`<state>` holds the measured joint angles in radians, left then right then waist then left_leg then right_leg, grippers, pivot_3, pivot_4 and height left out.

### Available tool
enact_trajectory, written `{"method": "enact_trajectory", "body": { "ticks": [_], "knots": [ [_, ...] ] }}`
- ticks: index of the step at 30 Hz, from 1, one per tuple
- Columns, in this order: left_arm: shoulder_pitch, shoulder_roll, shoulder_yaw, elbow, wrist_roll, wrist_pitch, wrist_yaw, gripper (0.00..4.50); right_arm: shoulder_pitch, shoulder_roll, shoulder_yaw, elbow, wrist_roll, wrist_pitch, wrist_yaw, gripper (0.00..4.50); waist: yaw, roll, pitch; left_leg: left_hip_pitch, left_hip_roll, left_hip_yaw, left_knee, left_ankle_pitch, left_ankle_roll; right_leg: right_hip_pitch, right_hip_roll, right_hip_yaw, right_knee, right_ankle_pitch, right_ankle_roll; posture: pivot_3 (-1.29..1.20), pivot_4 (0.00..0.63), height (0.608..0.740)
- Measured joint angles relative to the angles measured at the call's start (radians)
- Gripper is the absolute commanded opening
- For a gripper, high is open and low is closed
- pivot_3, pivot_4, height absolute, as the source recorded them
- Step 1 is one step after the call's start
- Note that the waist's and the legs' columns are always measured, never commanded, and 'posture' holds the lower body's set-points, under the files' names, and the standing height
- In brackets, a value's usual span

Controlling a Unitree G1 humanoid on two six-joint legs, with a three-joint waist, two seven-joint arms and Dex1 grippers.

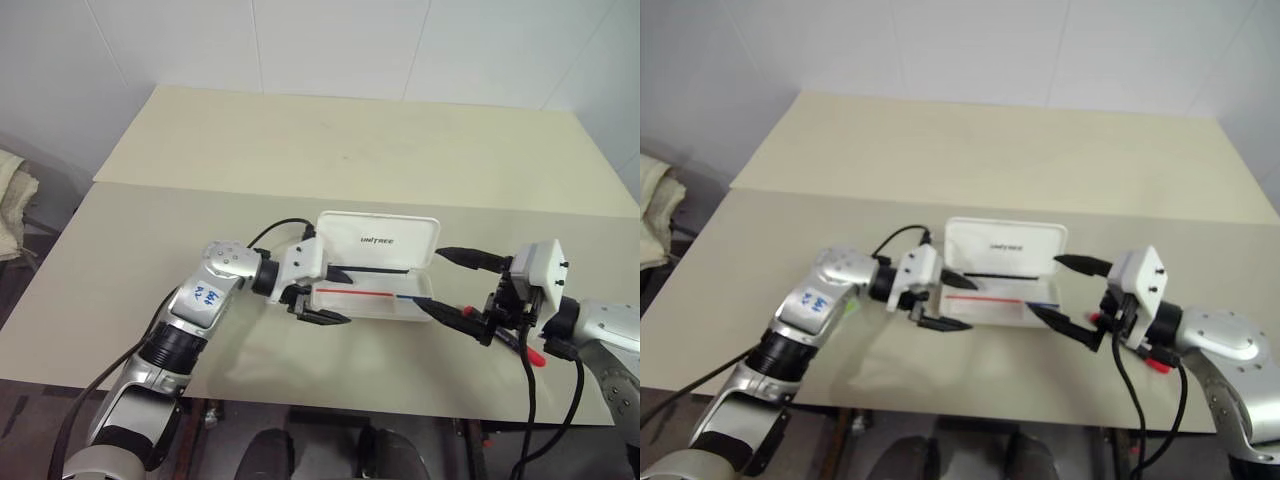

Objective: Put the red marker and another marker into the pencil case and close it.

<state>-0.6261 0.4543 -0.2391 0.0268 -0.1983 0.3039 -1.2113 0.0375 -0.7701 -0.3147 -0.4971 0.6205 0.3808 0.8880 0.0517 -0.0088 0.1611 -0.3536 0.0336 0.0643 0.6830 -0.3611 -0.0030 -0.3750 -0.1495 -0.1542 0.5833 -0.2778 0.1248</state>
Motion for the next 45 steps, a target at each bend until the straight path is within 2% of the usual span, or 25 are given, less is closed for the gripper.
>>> {"method": "enact_trajectory", "body": {
  "ticks": [3,6,10,14,18,23,29,32,40,45],
  "knots": [
    [0.016,0.022,0.06,-0.025,-0.081,0.003,-0.027,3.59,0.078,-0.001,-0.058,0.015,-0.002,0.003,-0.003,4.5,0.0,0.0,0.0,0.0,0.0,0.0,0.0,0.0,0.0,0.0,0.0,0.0,0.0,0.0,0.0,0.0,0.15,0.74],
    [0.036,0.1,0.162,-0.072,-0.22,0.054,-0.099,3.59,0.183,-0.006,-0.124,0.055,-0.011,0.003,0.019,4.5,-0.004,0.0,0.0,0.001,0.001,0.0,-0.001,0.0,0.0,0.0,0.0,0.0,0.0,0.0,0.0,0.0,0.15,0.74],
    [0.047,0.154,0.204,-0.094,-0.277,0.079,-0.137,3.59,0.217,-0.015,-0.154,0.114,-0.034,-0.015,0.055,4.5,-0.008,0.0,0.0,0.002,0.0,0.001,-0.001,0.0,0.0,0.001,0.0,0.002,0.0,0.0,0.0,0.0,0.15,0.74],
    [0.072,0.225,0.216,-0.087,-0.287,0.065,-0.201,3.59,0.221,-0.031,-0.159,0.229,-0.086,-0.076,0.098,4.5,-0.01,0.0,0.0,0.002,0.001,0.001,-0.001,0.0,-0.001,0.0,0.001,0.002,0.001,0.0,0.0,0.0,0.15,0.74],
    [0.063,0.254,0.228,-0.017,-0.281,-0.001,-0.246,3.59,0.183,-0.035,-0.136,0.342,-0.126,-0.111,0.135,4.5,-0.015,0.0,0.0,0.002,0.0,0.001,-0.001,0.0,0.0,0.0,0.001,0.002,0.0,0.0,0.0,0.0,0.15,0.74],
    [0.034,0.26,0.227,0.06,-0.255,-0.07,-0.264,3.59,0.139,-0.039,-0.079,0.444,-0.171,-0.146,0.171,4.5,-0.02,0.001,0.0,0.002,0.0,0.001,-0.001,0.0,-0.001,0.0,0.0,0.002,0.0,0.0,0.0,0.0,0.15,0.74],
    [0.019,0.267,0.227,0.07,-0.247,-0.086,-0.258,3.59,0.112,-0.037,-0.041,0.564,-0.215,-0.184,0.181,4.5,-0.027,0.001,0.0,0.002,0.0,0.001,-0.001,0.0,-0.001,0.0,0.0,0.002,0.0,0.0,0.0,0.0,0.15,0.74],
    [0.019,0.269,0.227,0.07,-0.247,-0.087,-0.255,3.62,0.107,-0.028,-0.031,0.593,-0.223,-0.208,0.192,3.59,-0.027,0.001,0.0,0.002,0.0,0.001,-0.001,0.0,-0.001,0.0,0.001,0.002,0.0,0.0,0.0,0.0,0.15,0.74],
    [0.019,0.275,0.227,0.071,-0.246,-0.099,-0.251,3.62,0.107,0.0,-0.01,0.573,-0.218,-0.225,0.199,0.61,-0.027,0.001,0.0,0.002,0.0,0.001,-0.001,0.0,-0.001,0.0,0.0,0.002,0.0,0.0,0.0,0.0,0.15,0.74],
    [0.019,0.275,0.227,0.093,-0.236,-0.122,-0.234,3.62,0.107,0.002,-0.008,0.553,-0.218,-0.225,0.189,0.6,-0.027,0.001,0.0,0.002,0.0,0.001,-0.001,0.0,-0.001,0.0,0.0,0.002,0.0,0.0,0.0,0.0,0.15,0.74]
  ]
}}
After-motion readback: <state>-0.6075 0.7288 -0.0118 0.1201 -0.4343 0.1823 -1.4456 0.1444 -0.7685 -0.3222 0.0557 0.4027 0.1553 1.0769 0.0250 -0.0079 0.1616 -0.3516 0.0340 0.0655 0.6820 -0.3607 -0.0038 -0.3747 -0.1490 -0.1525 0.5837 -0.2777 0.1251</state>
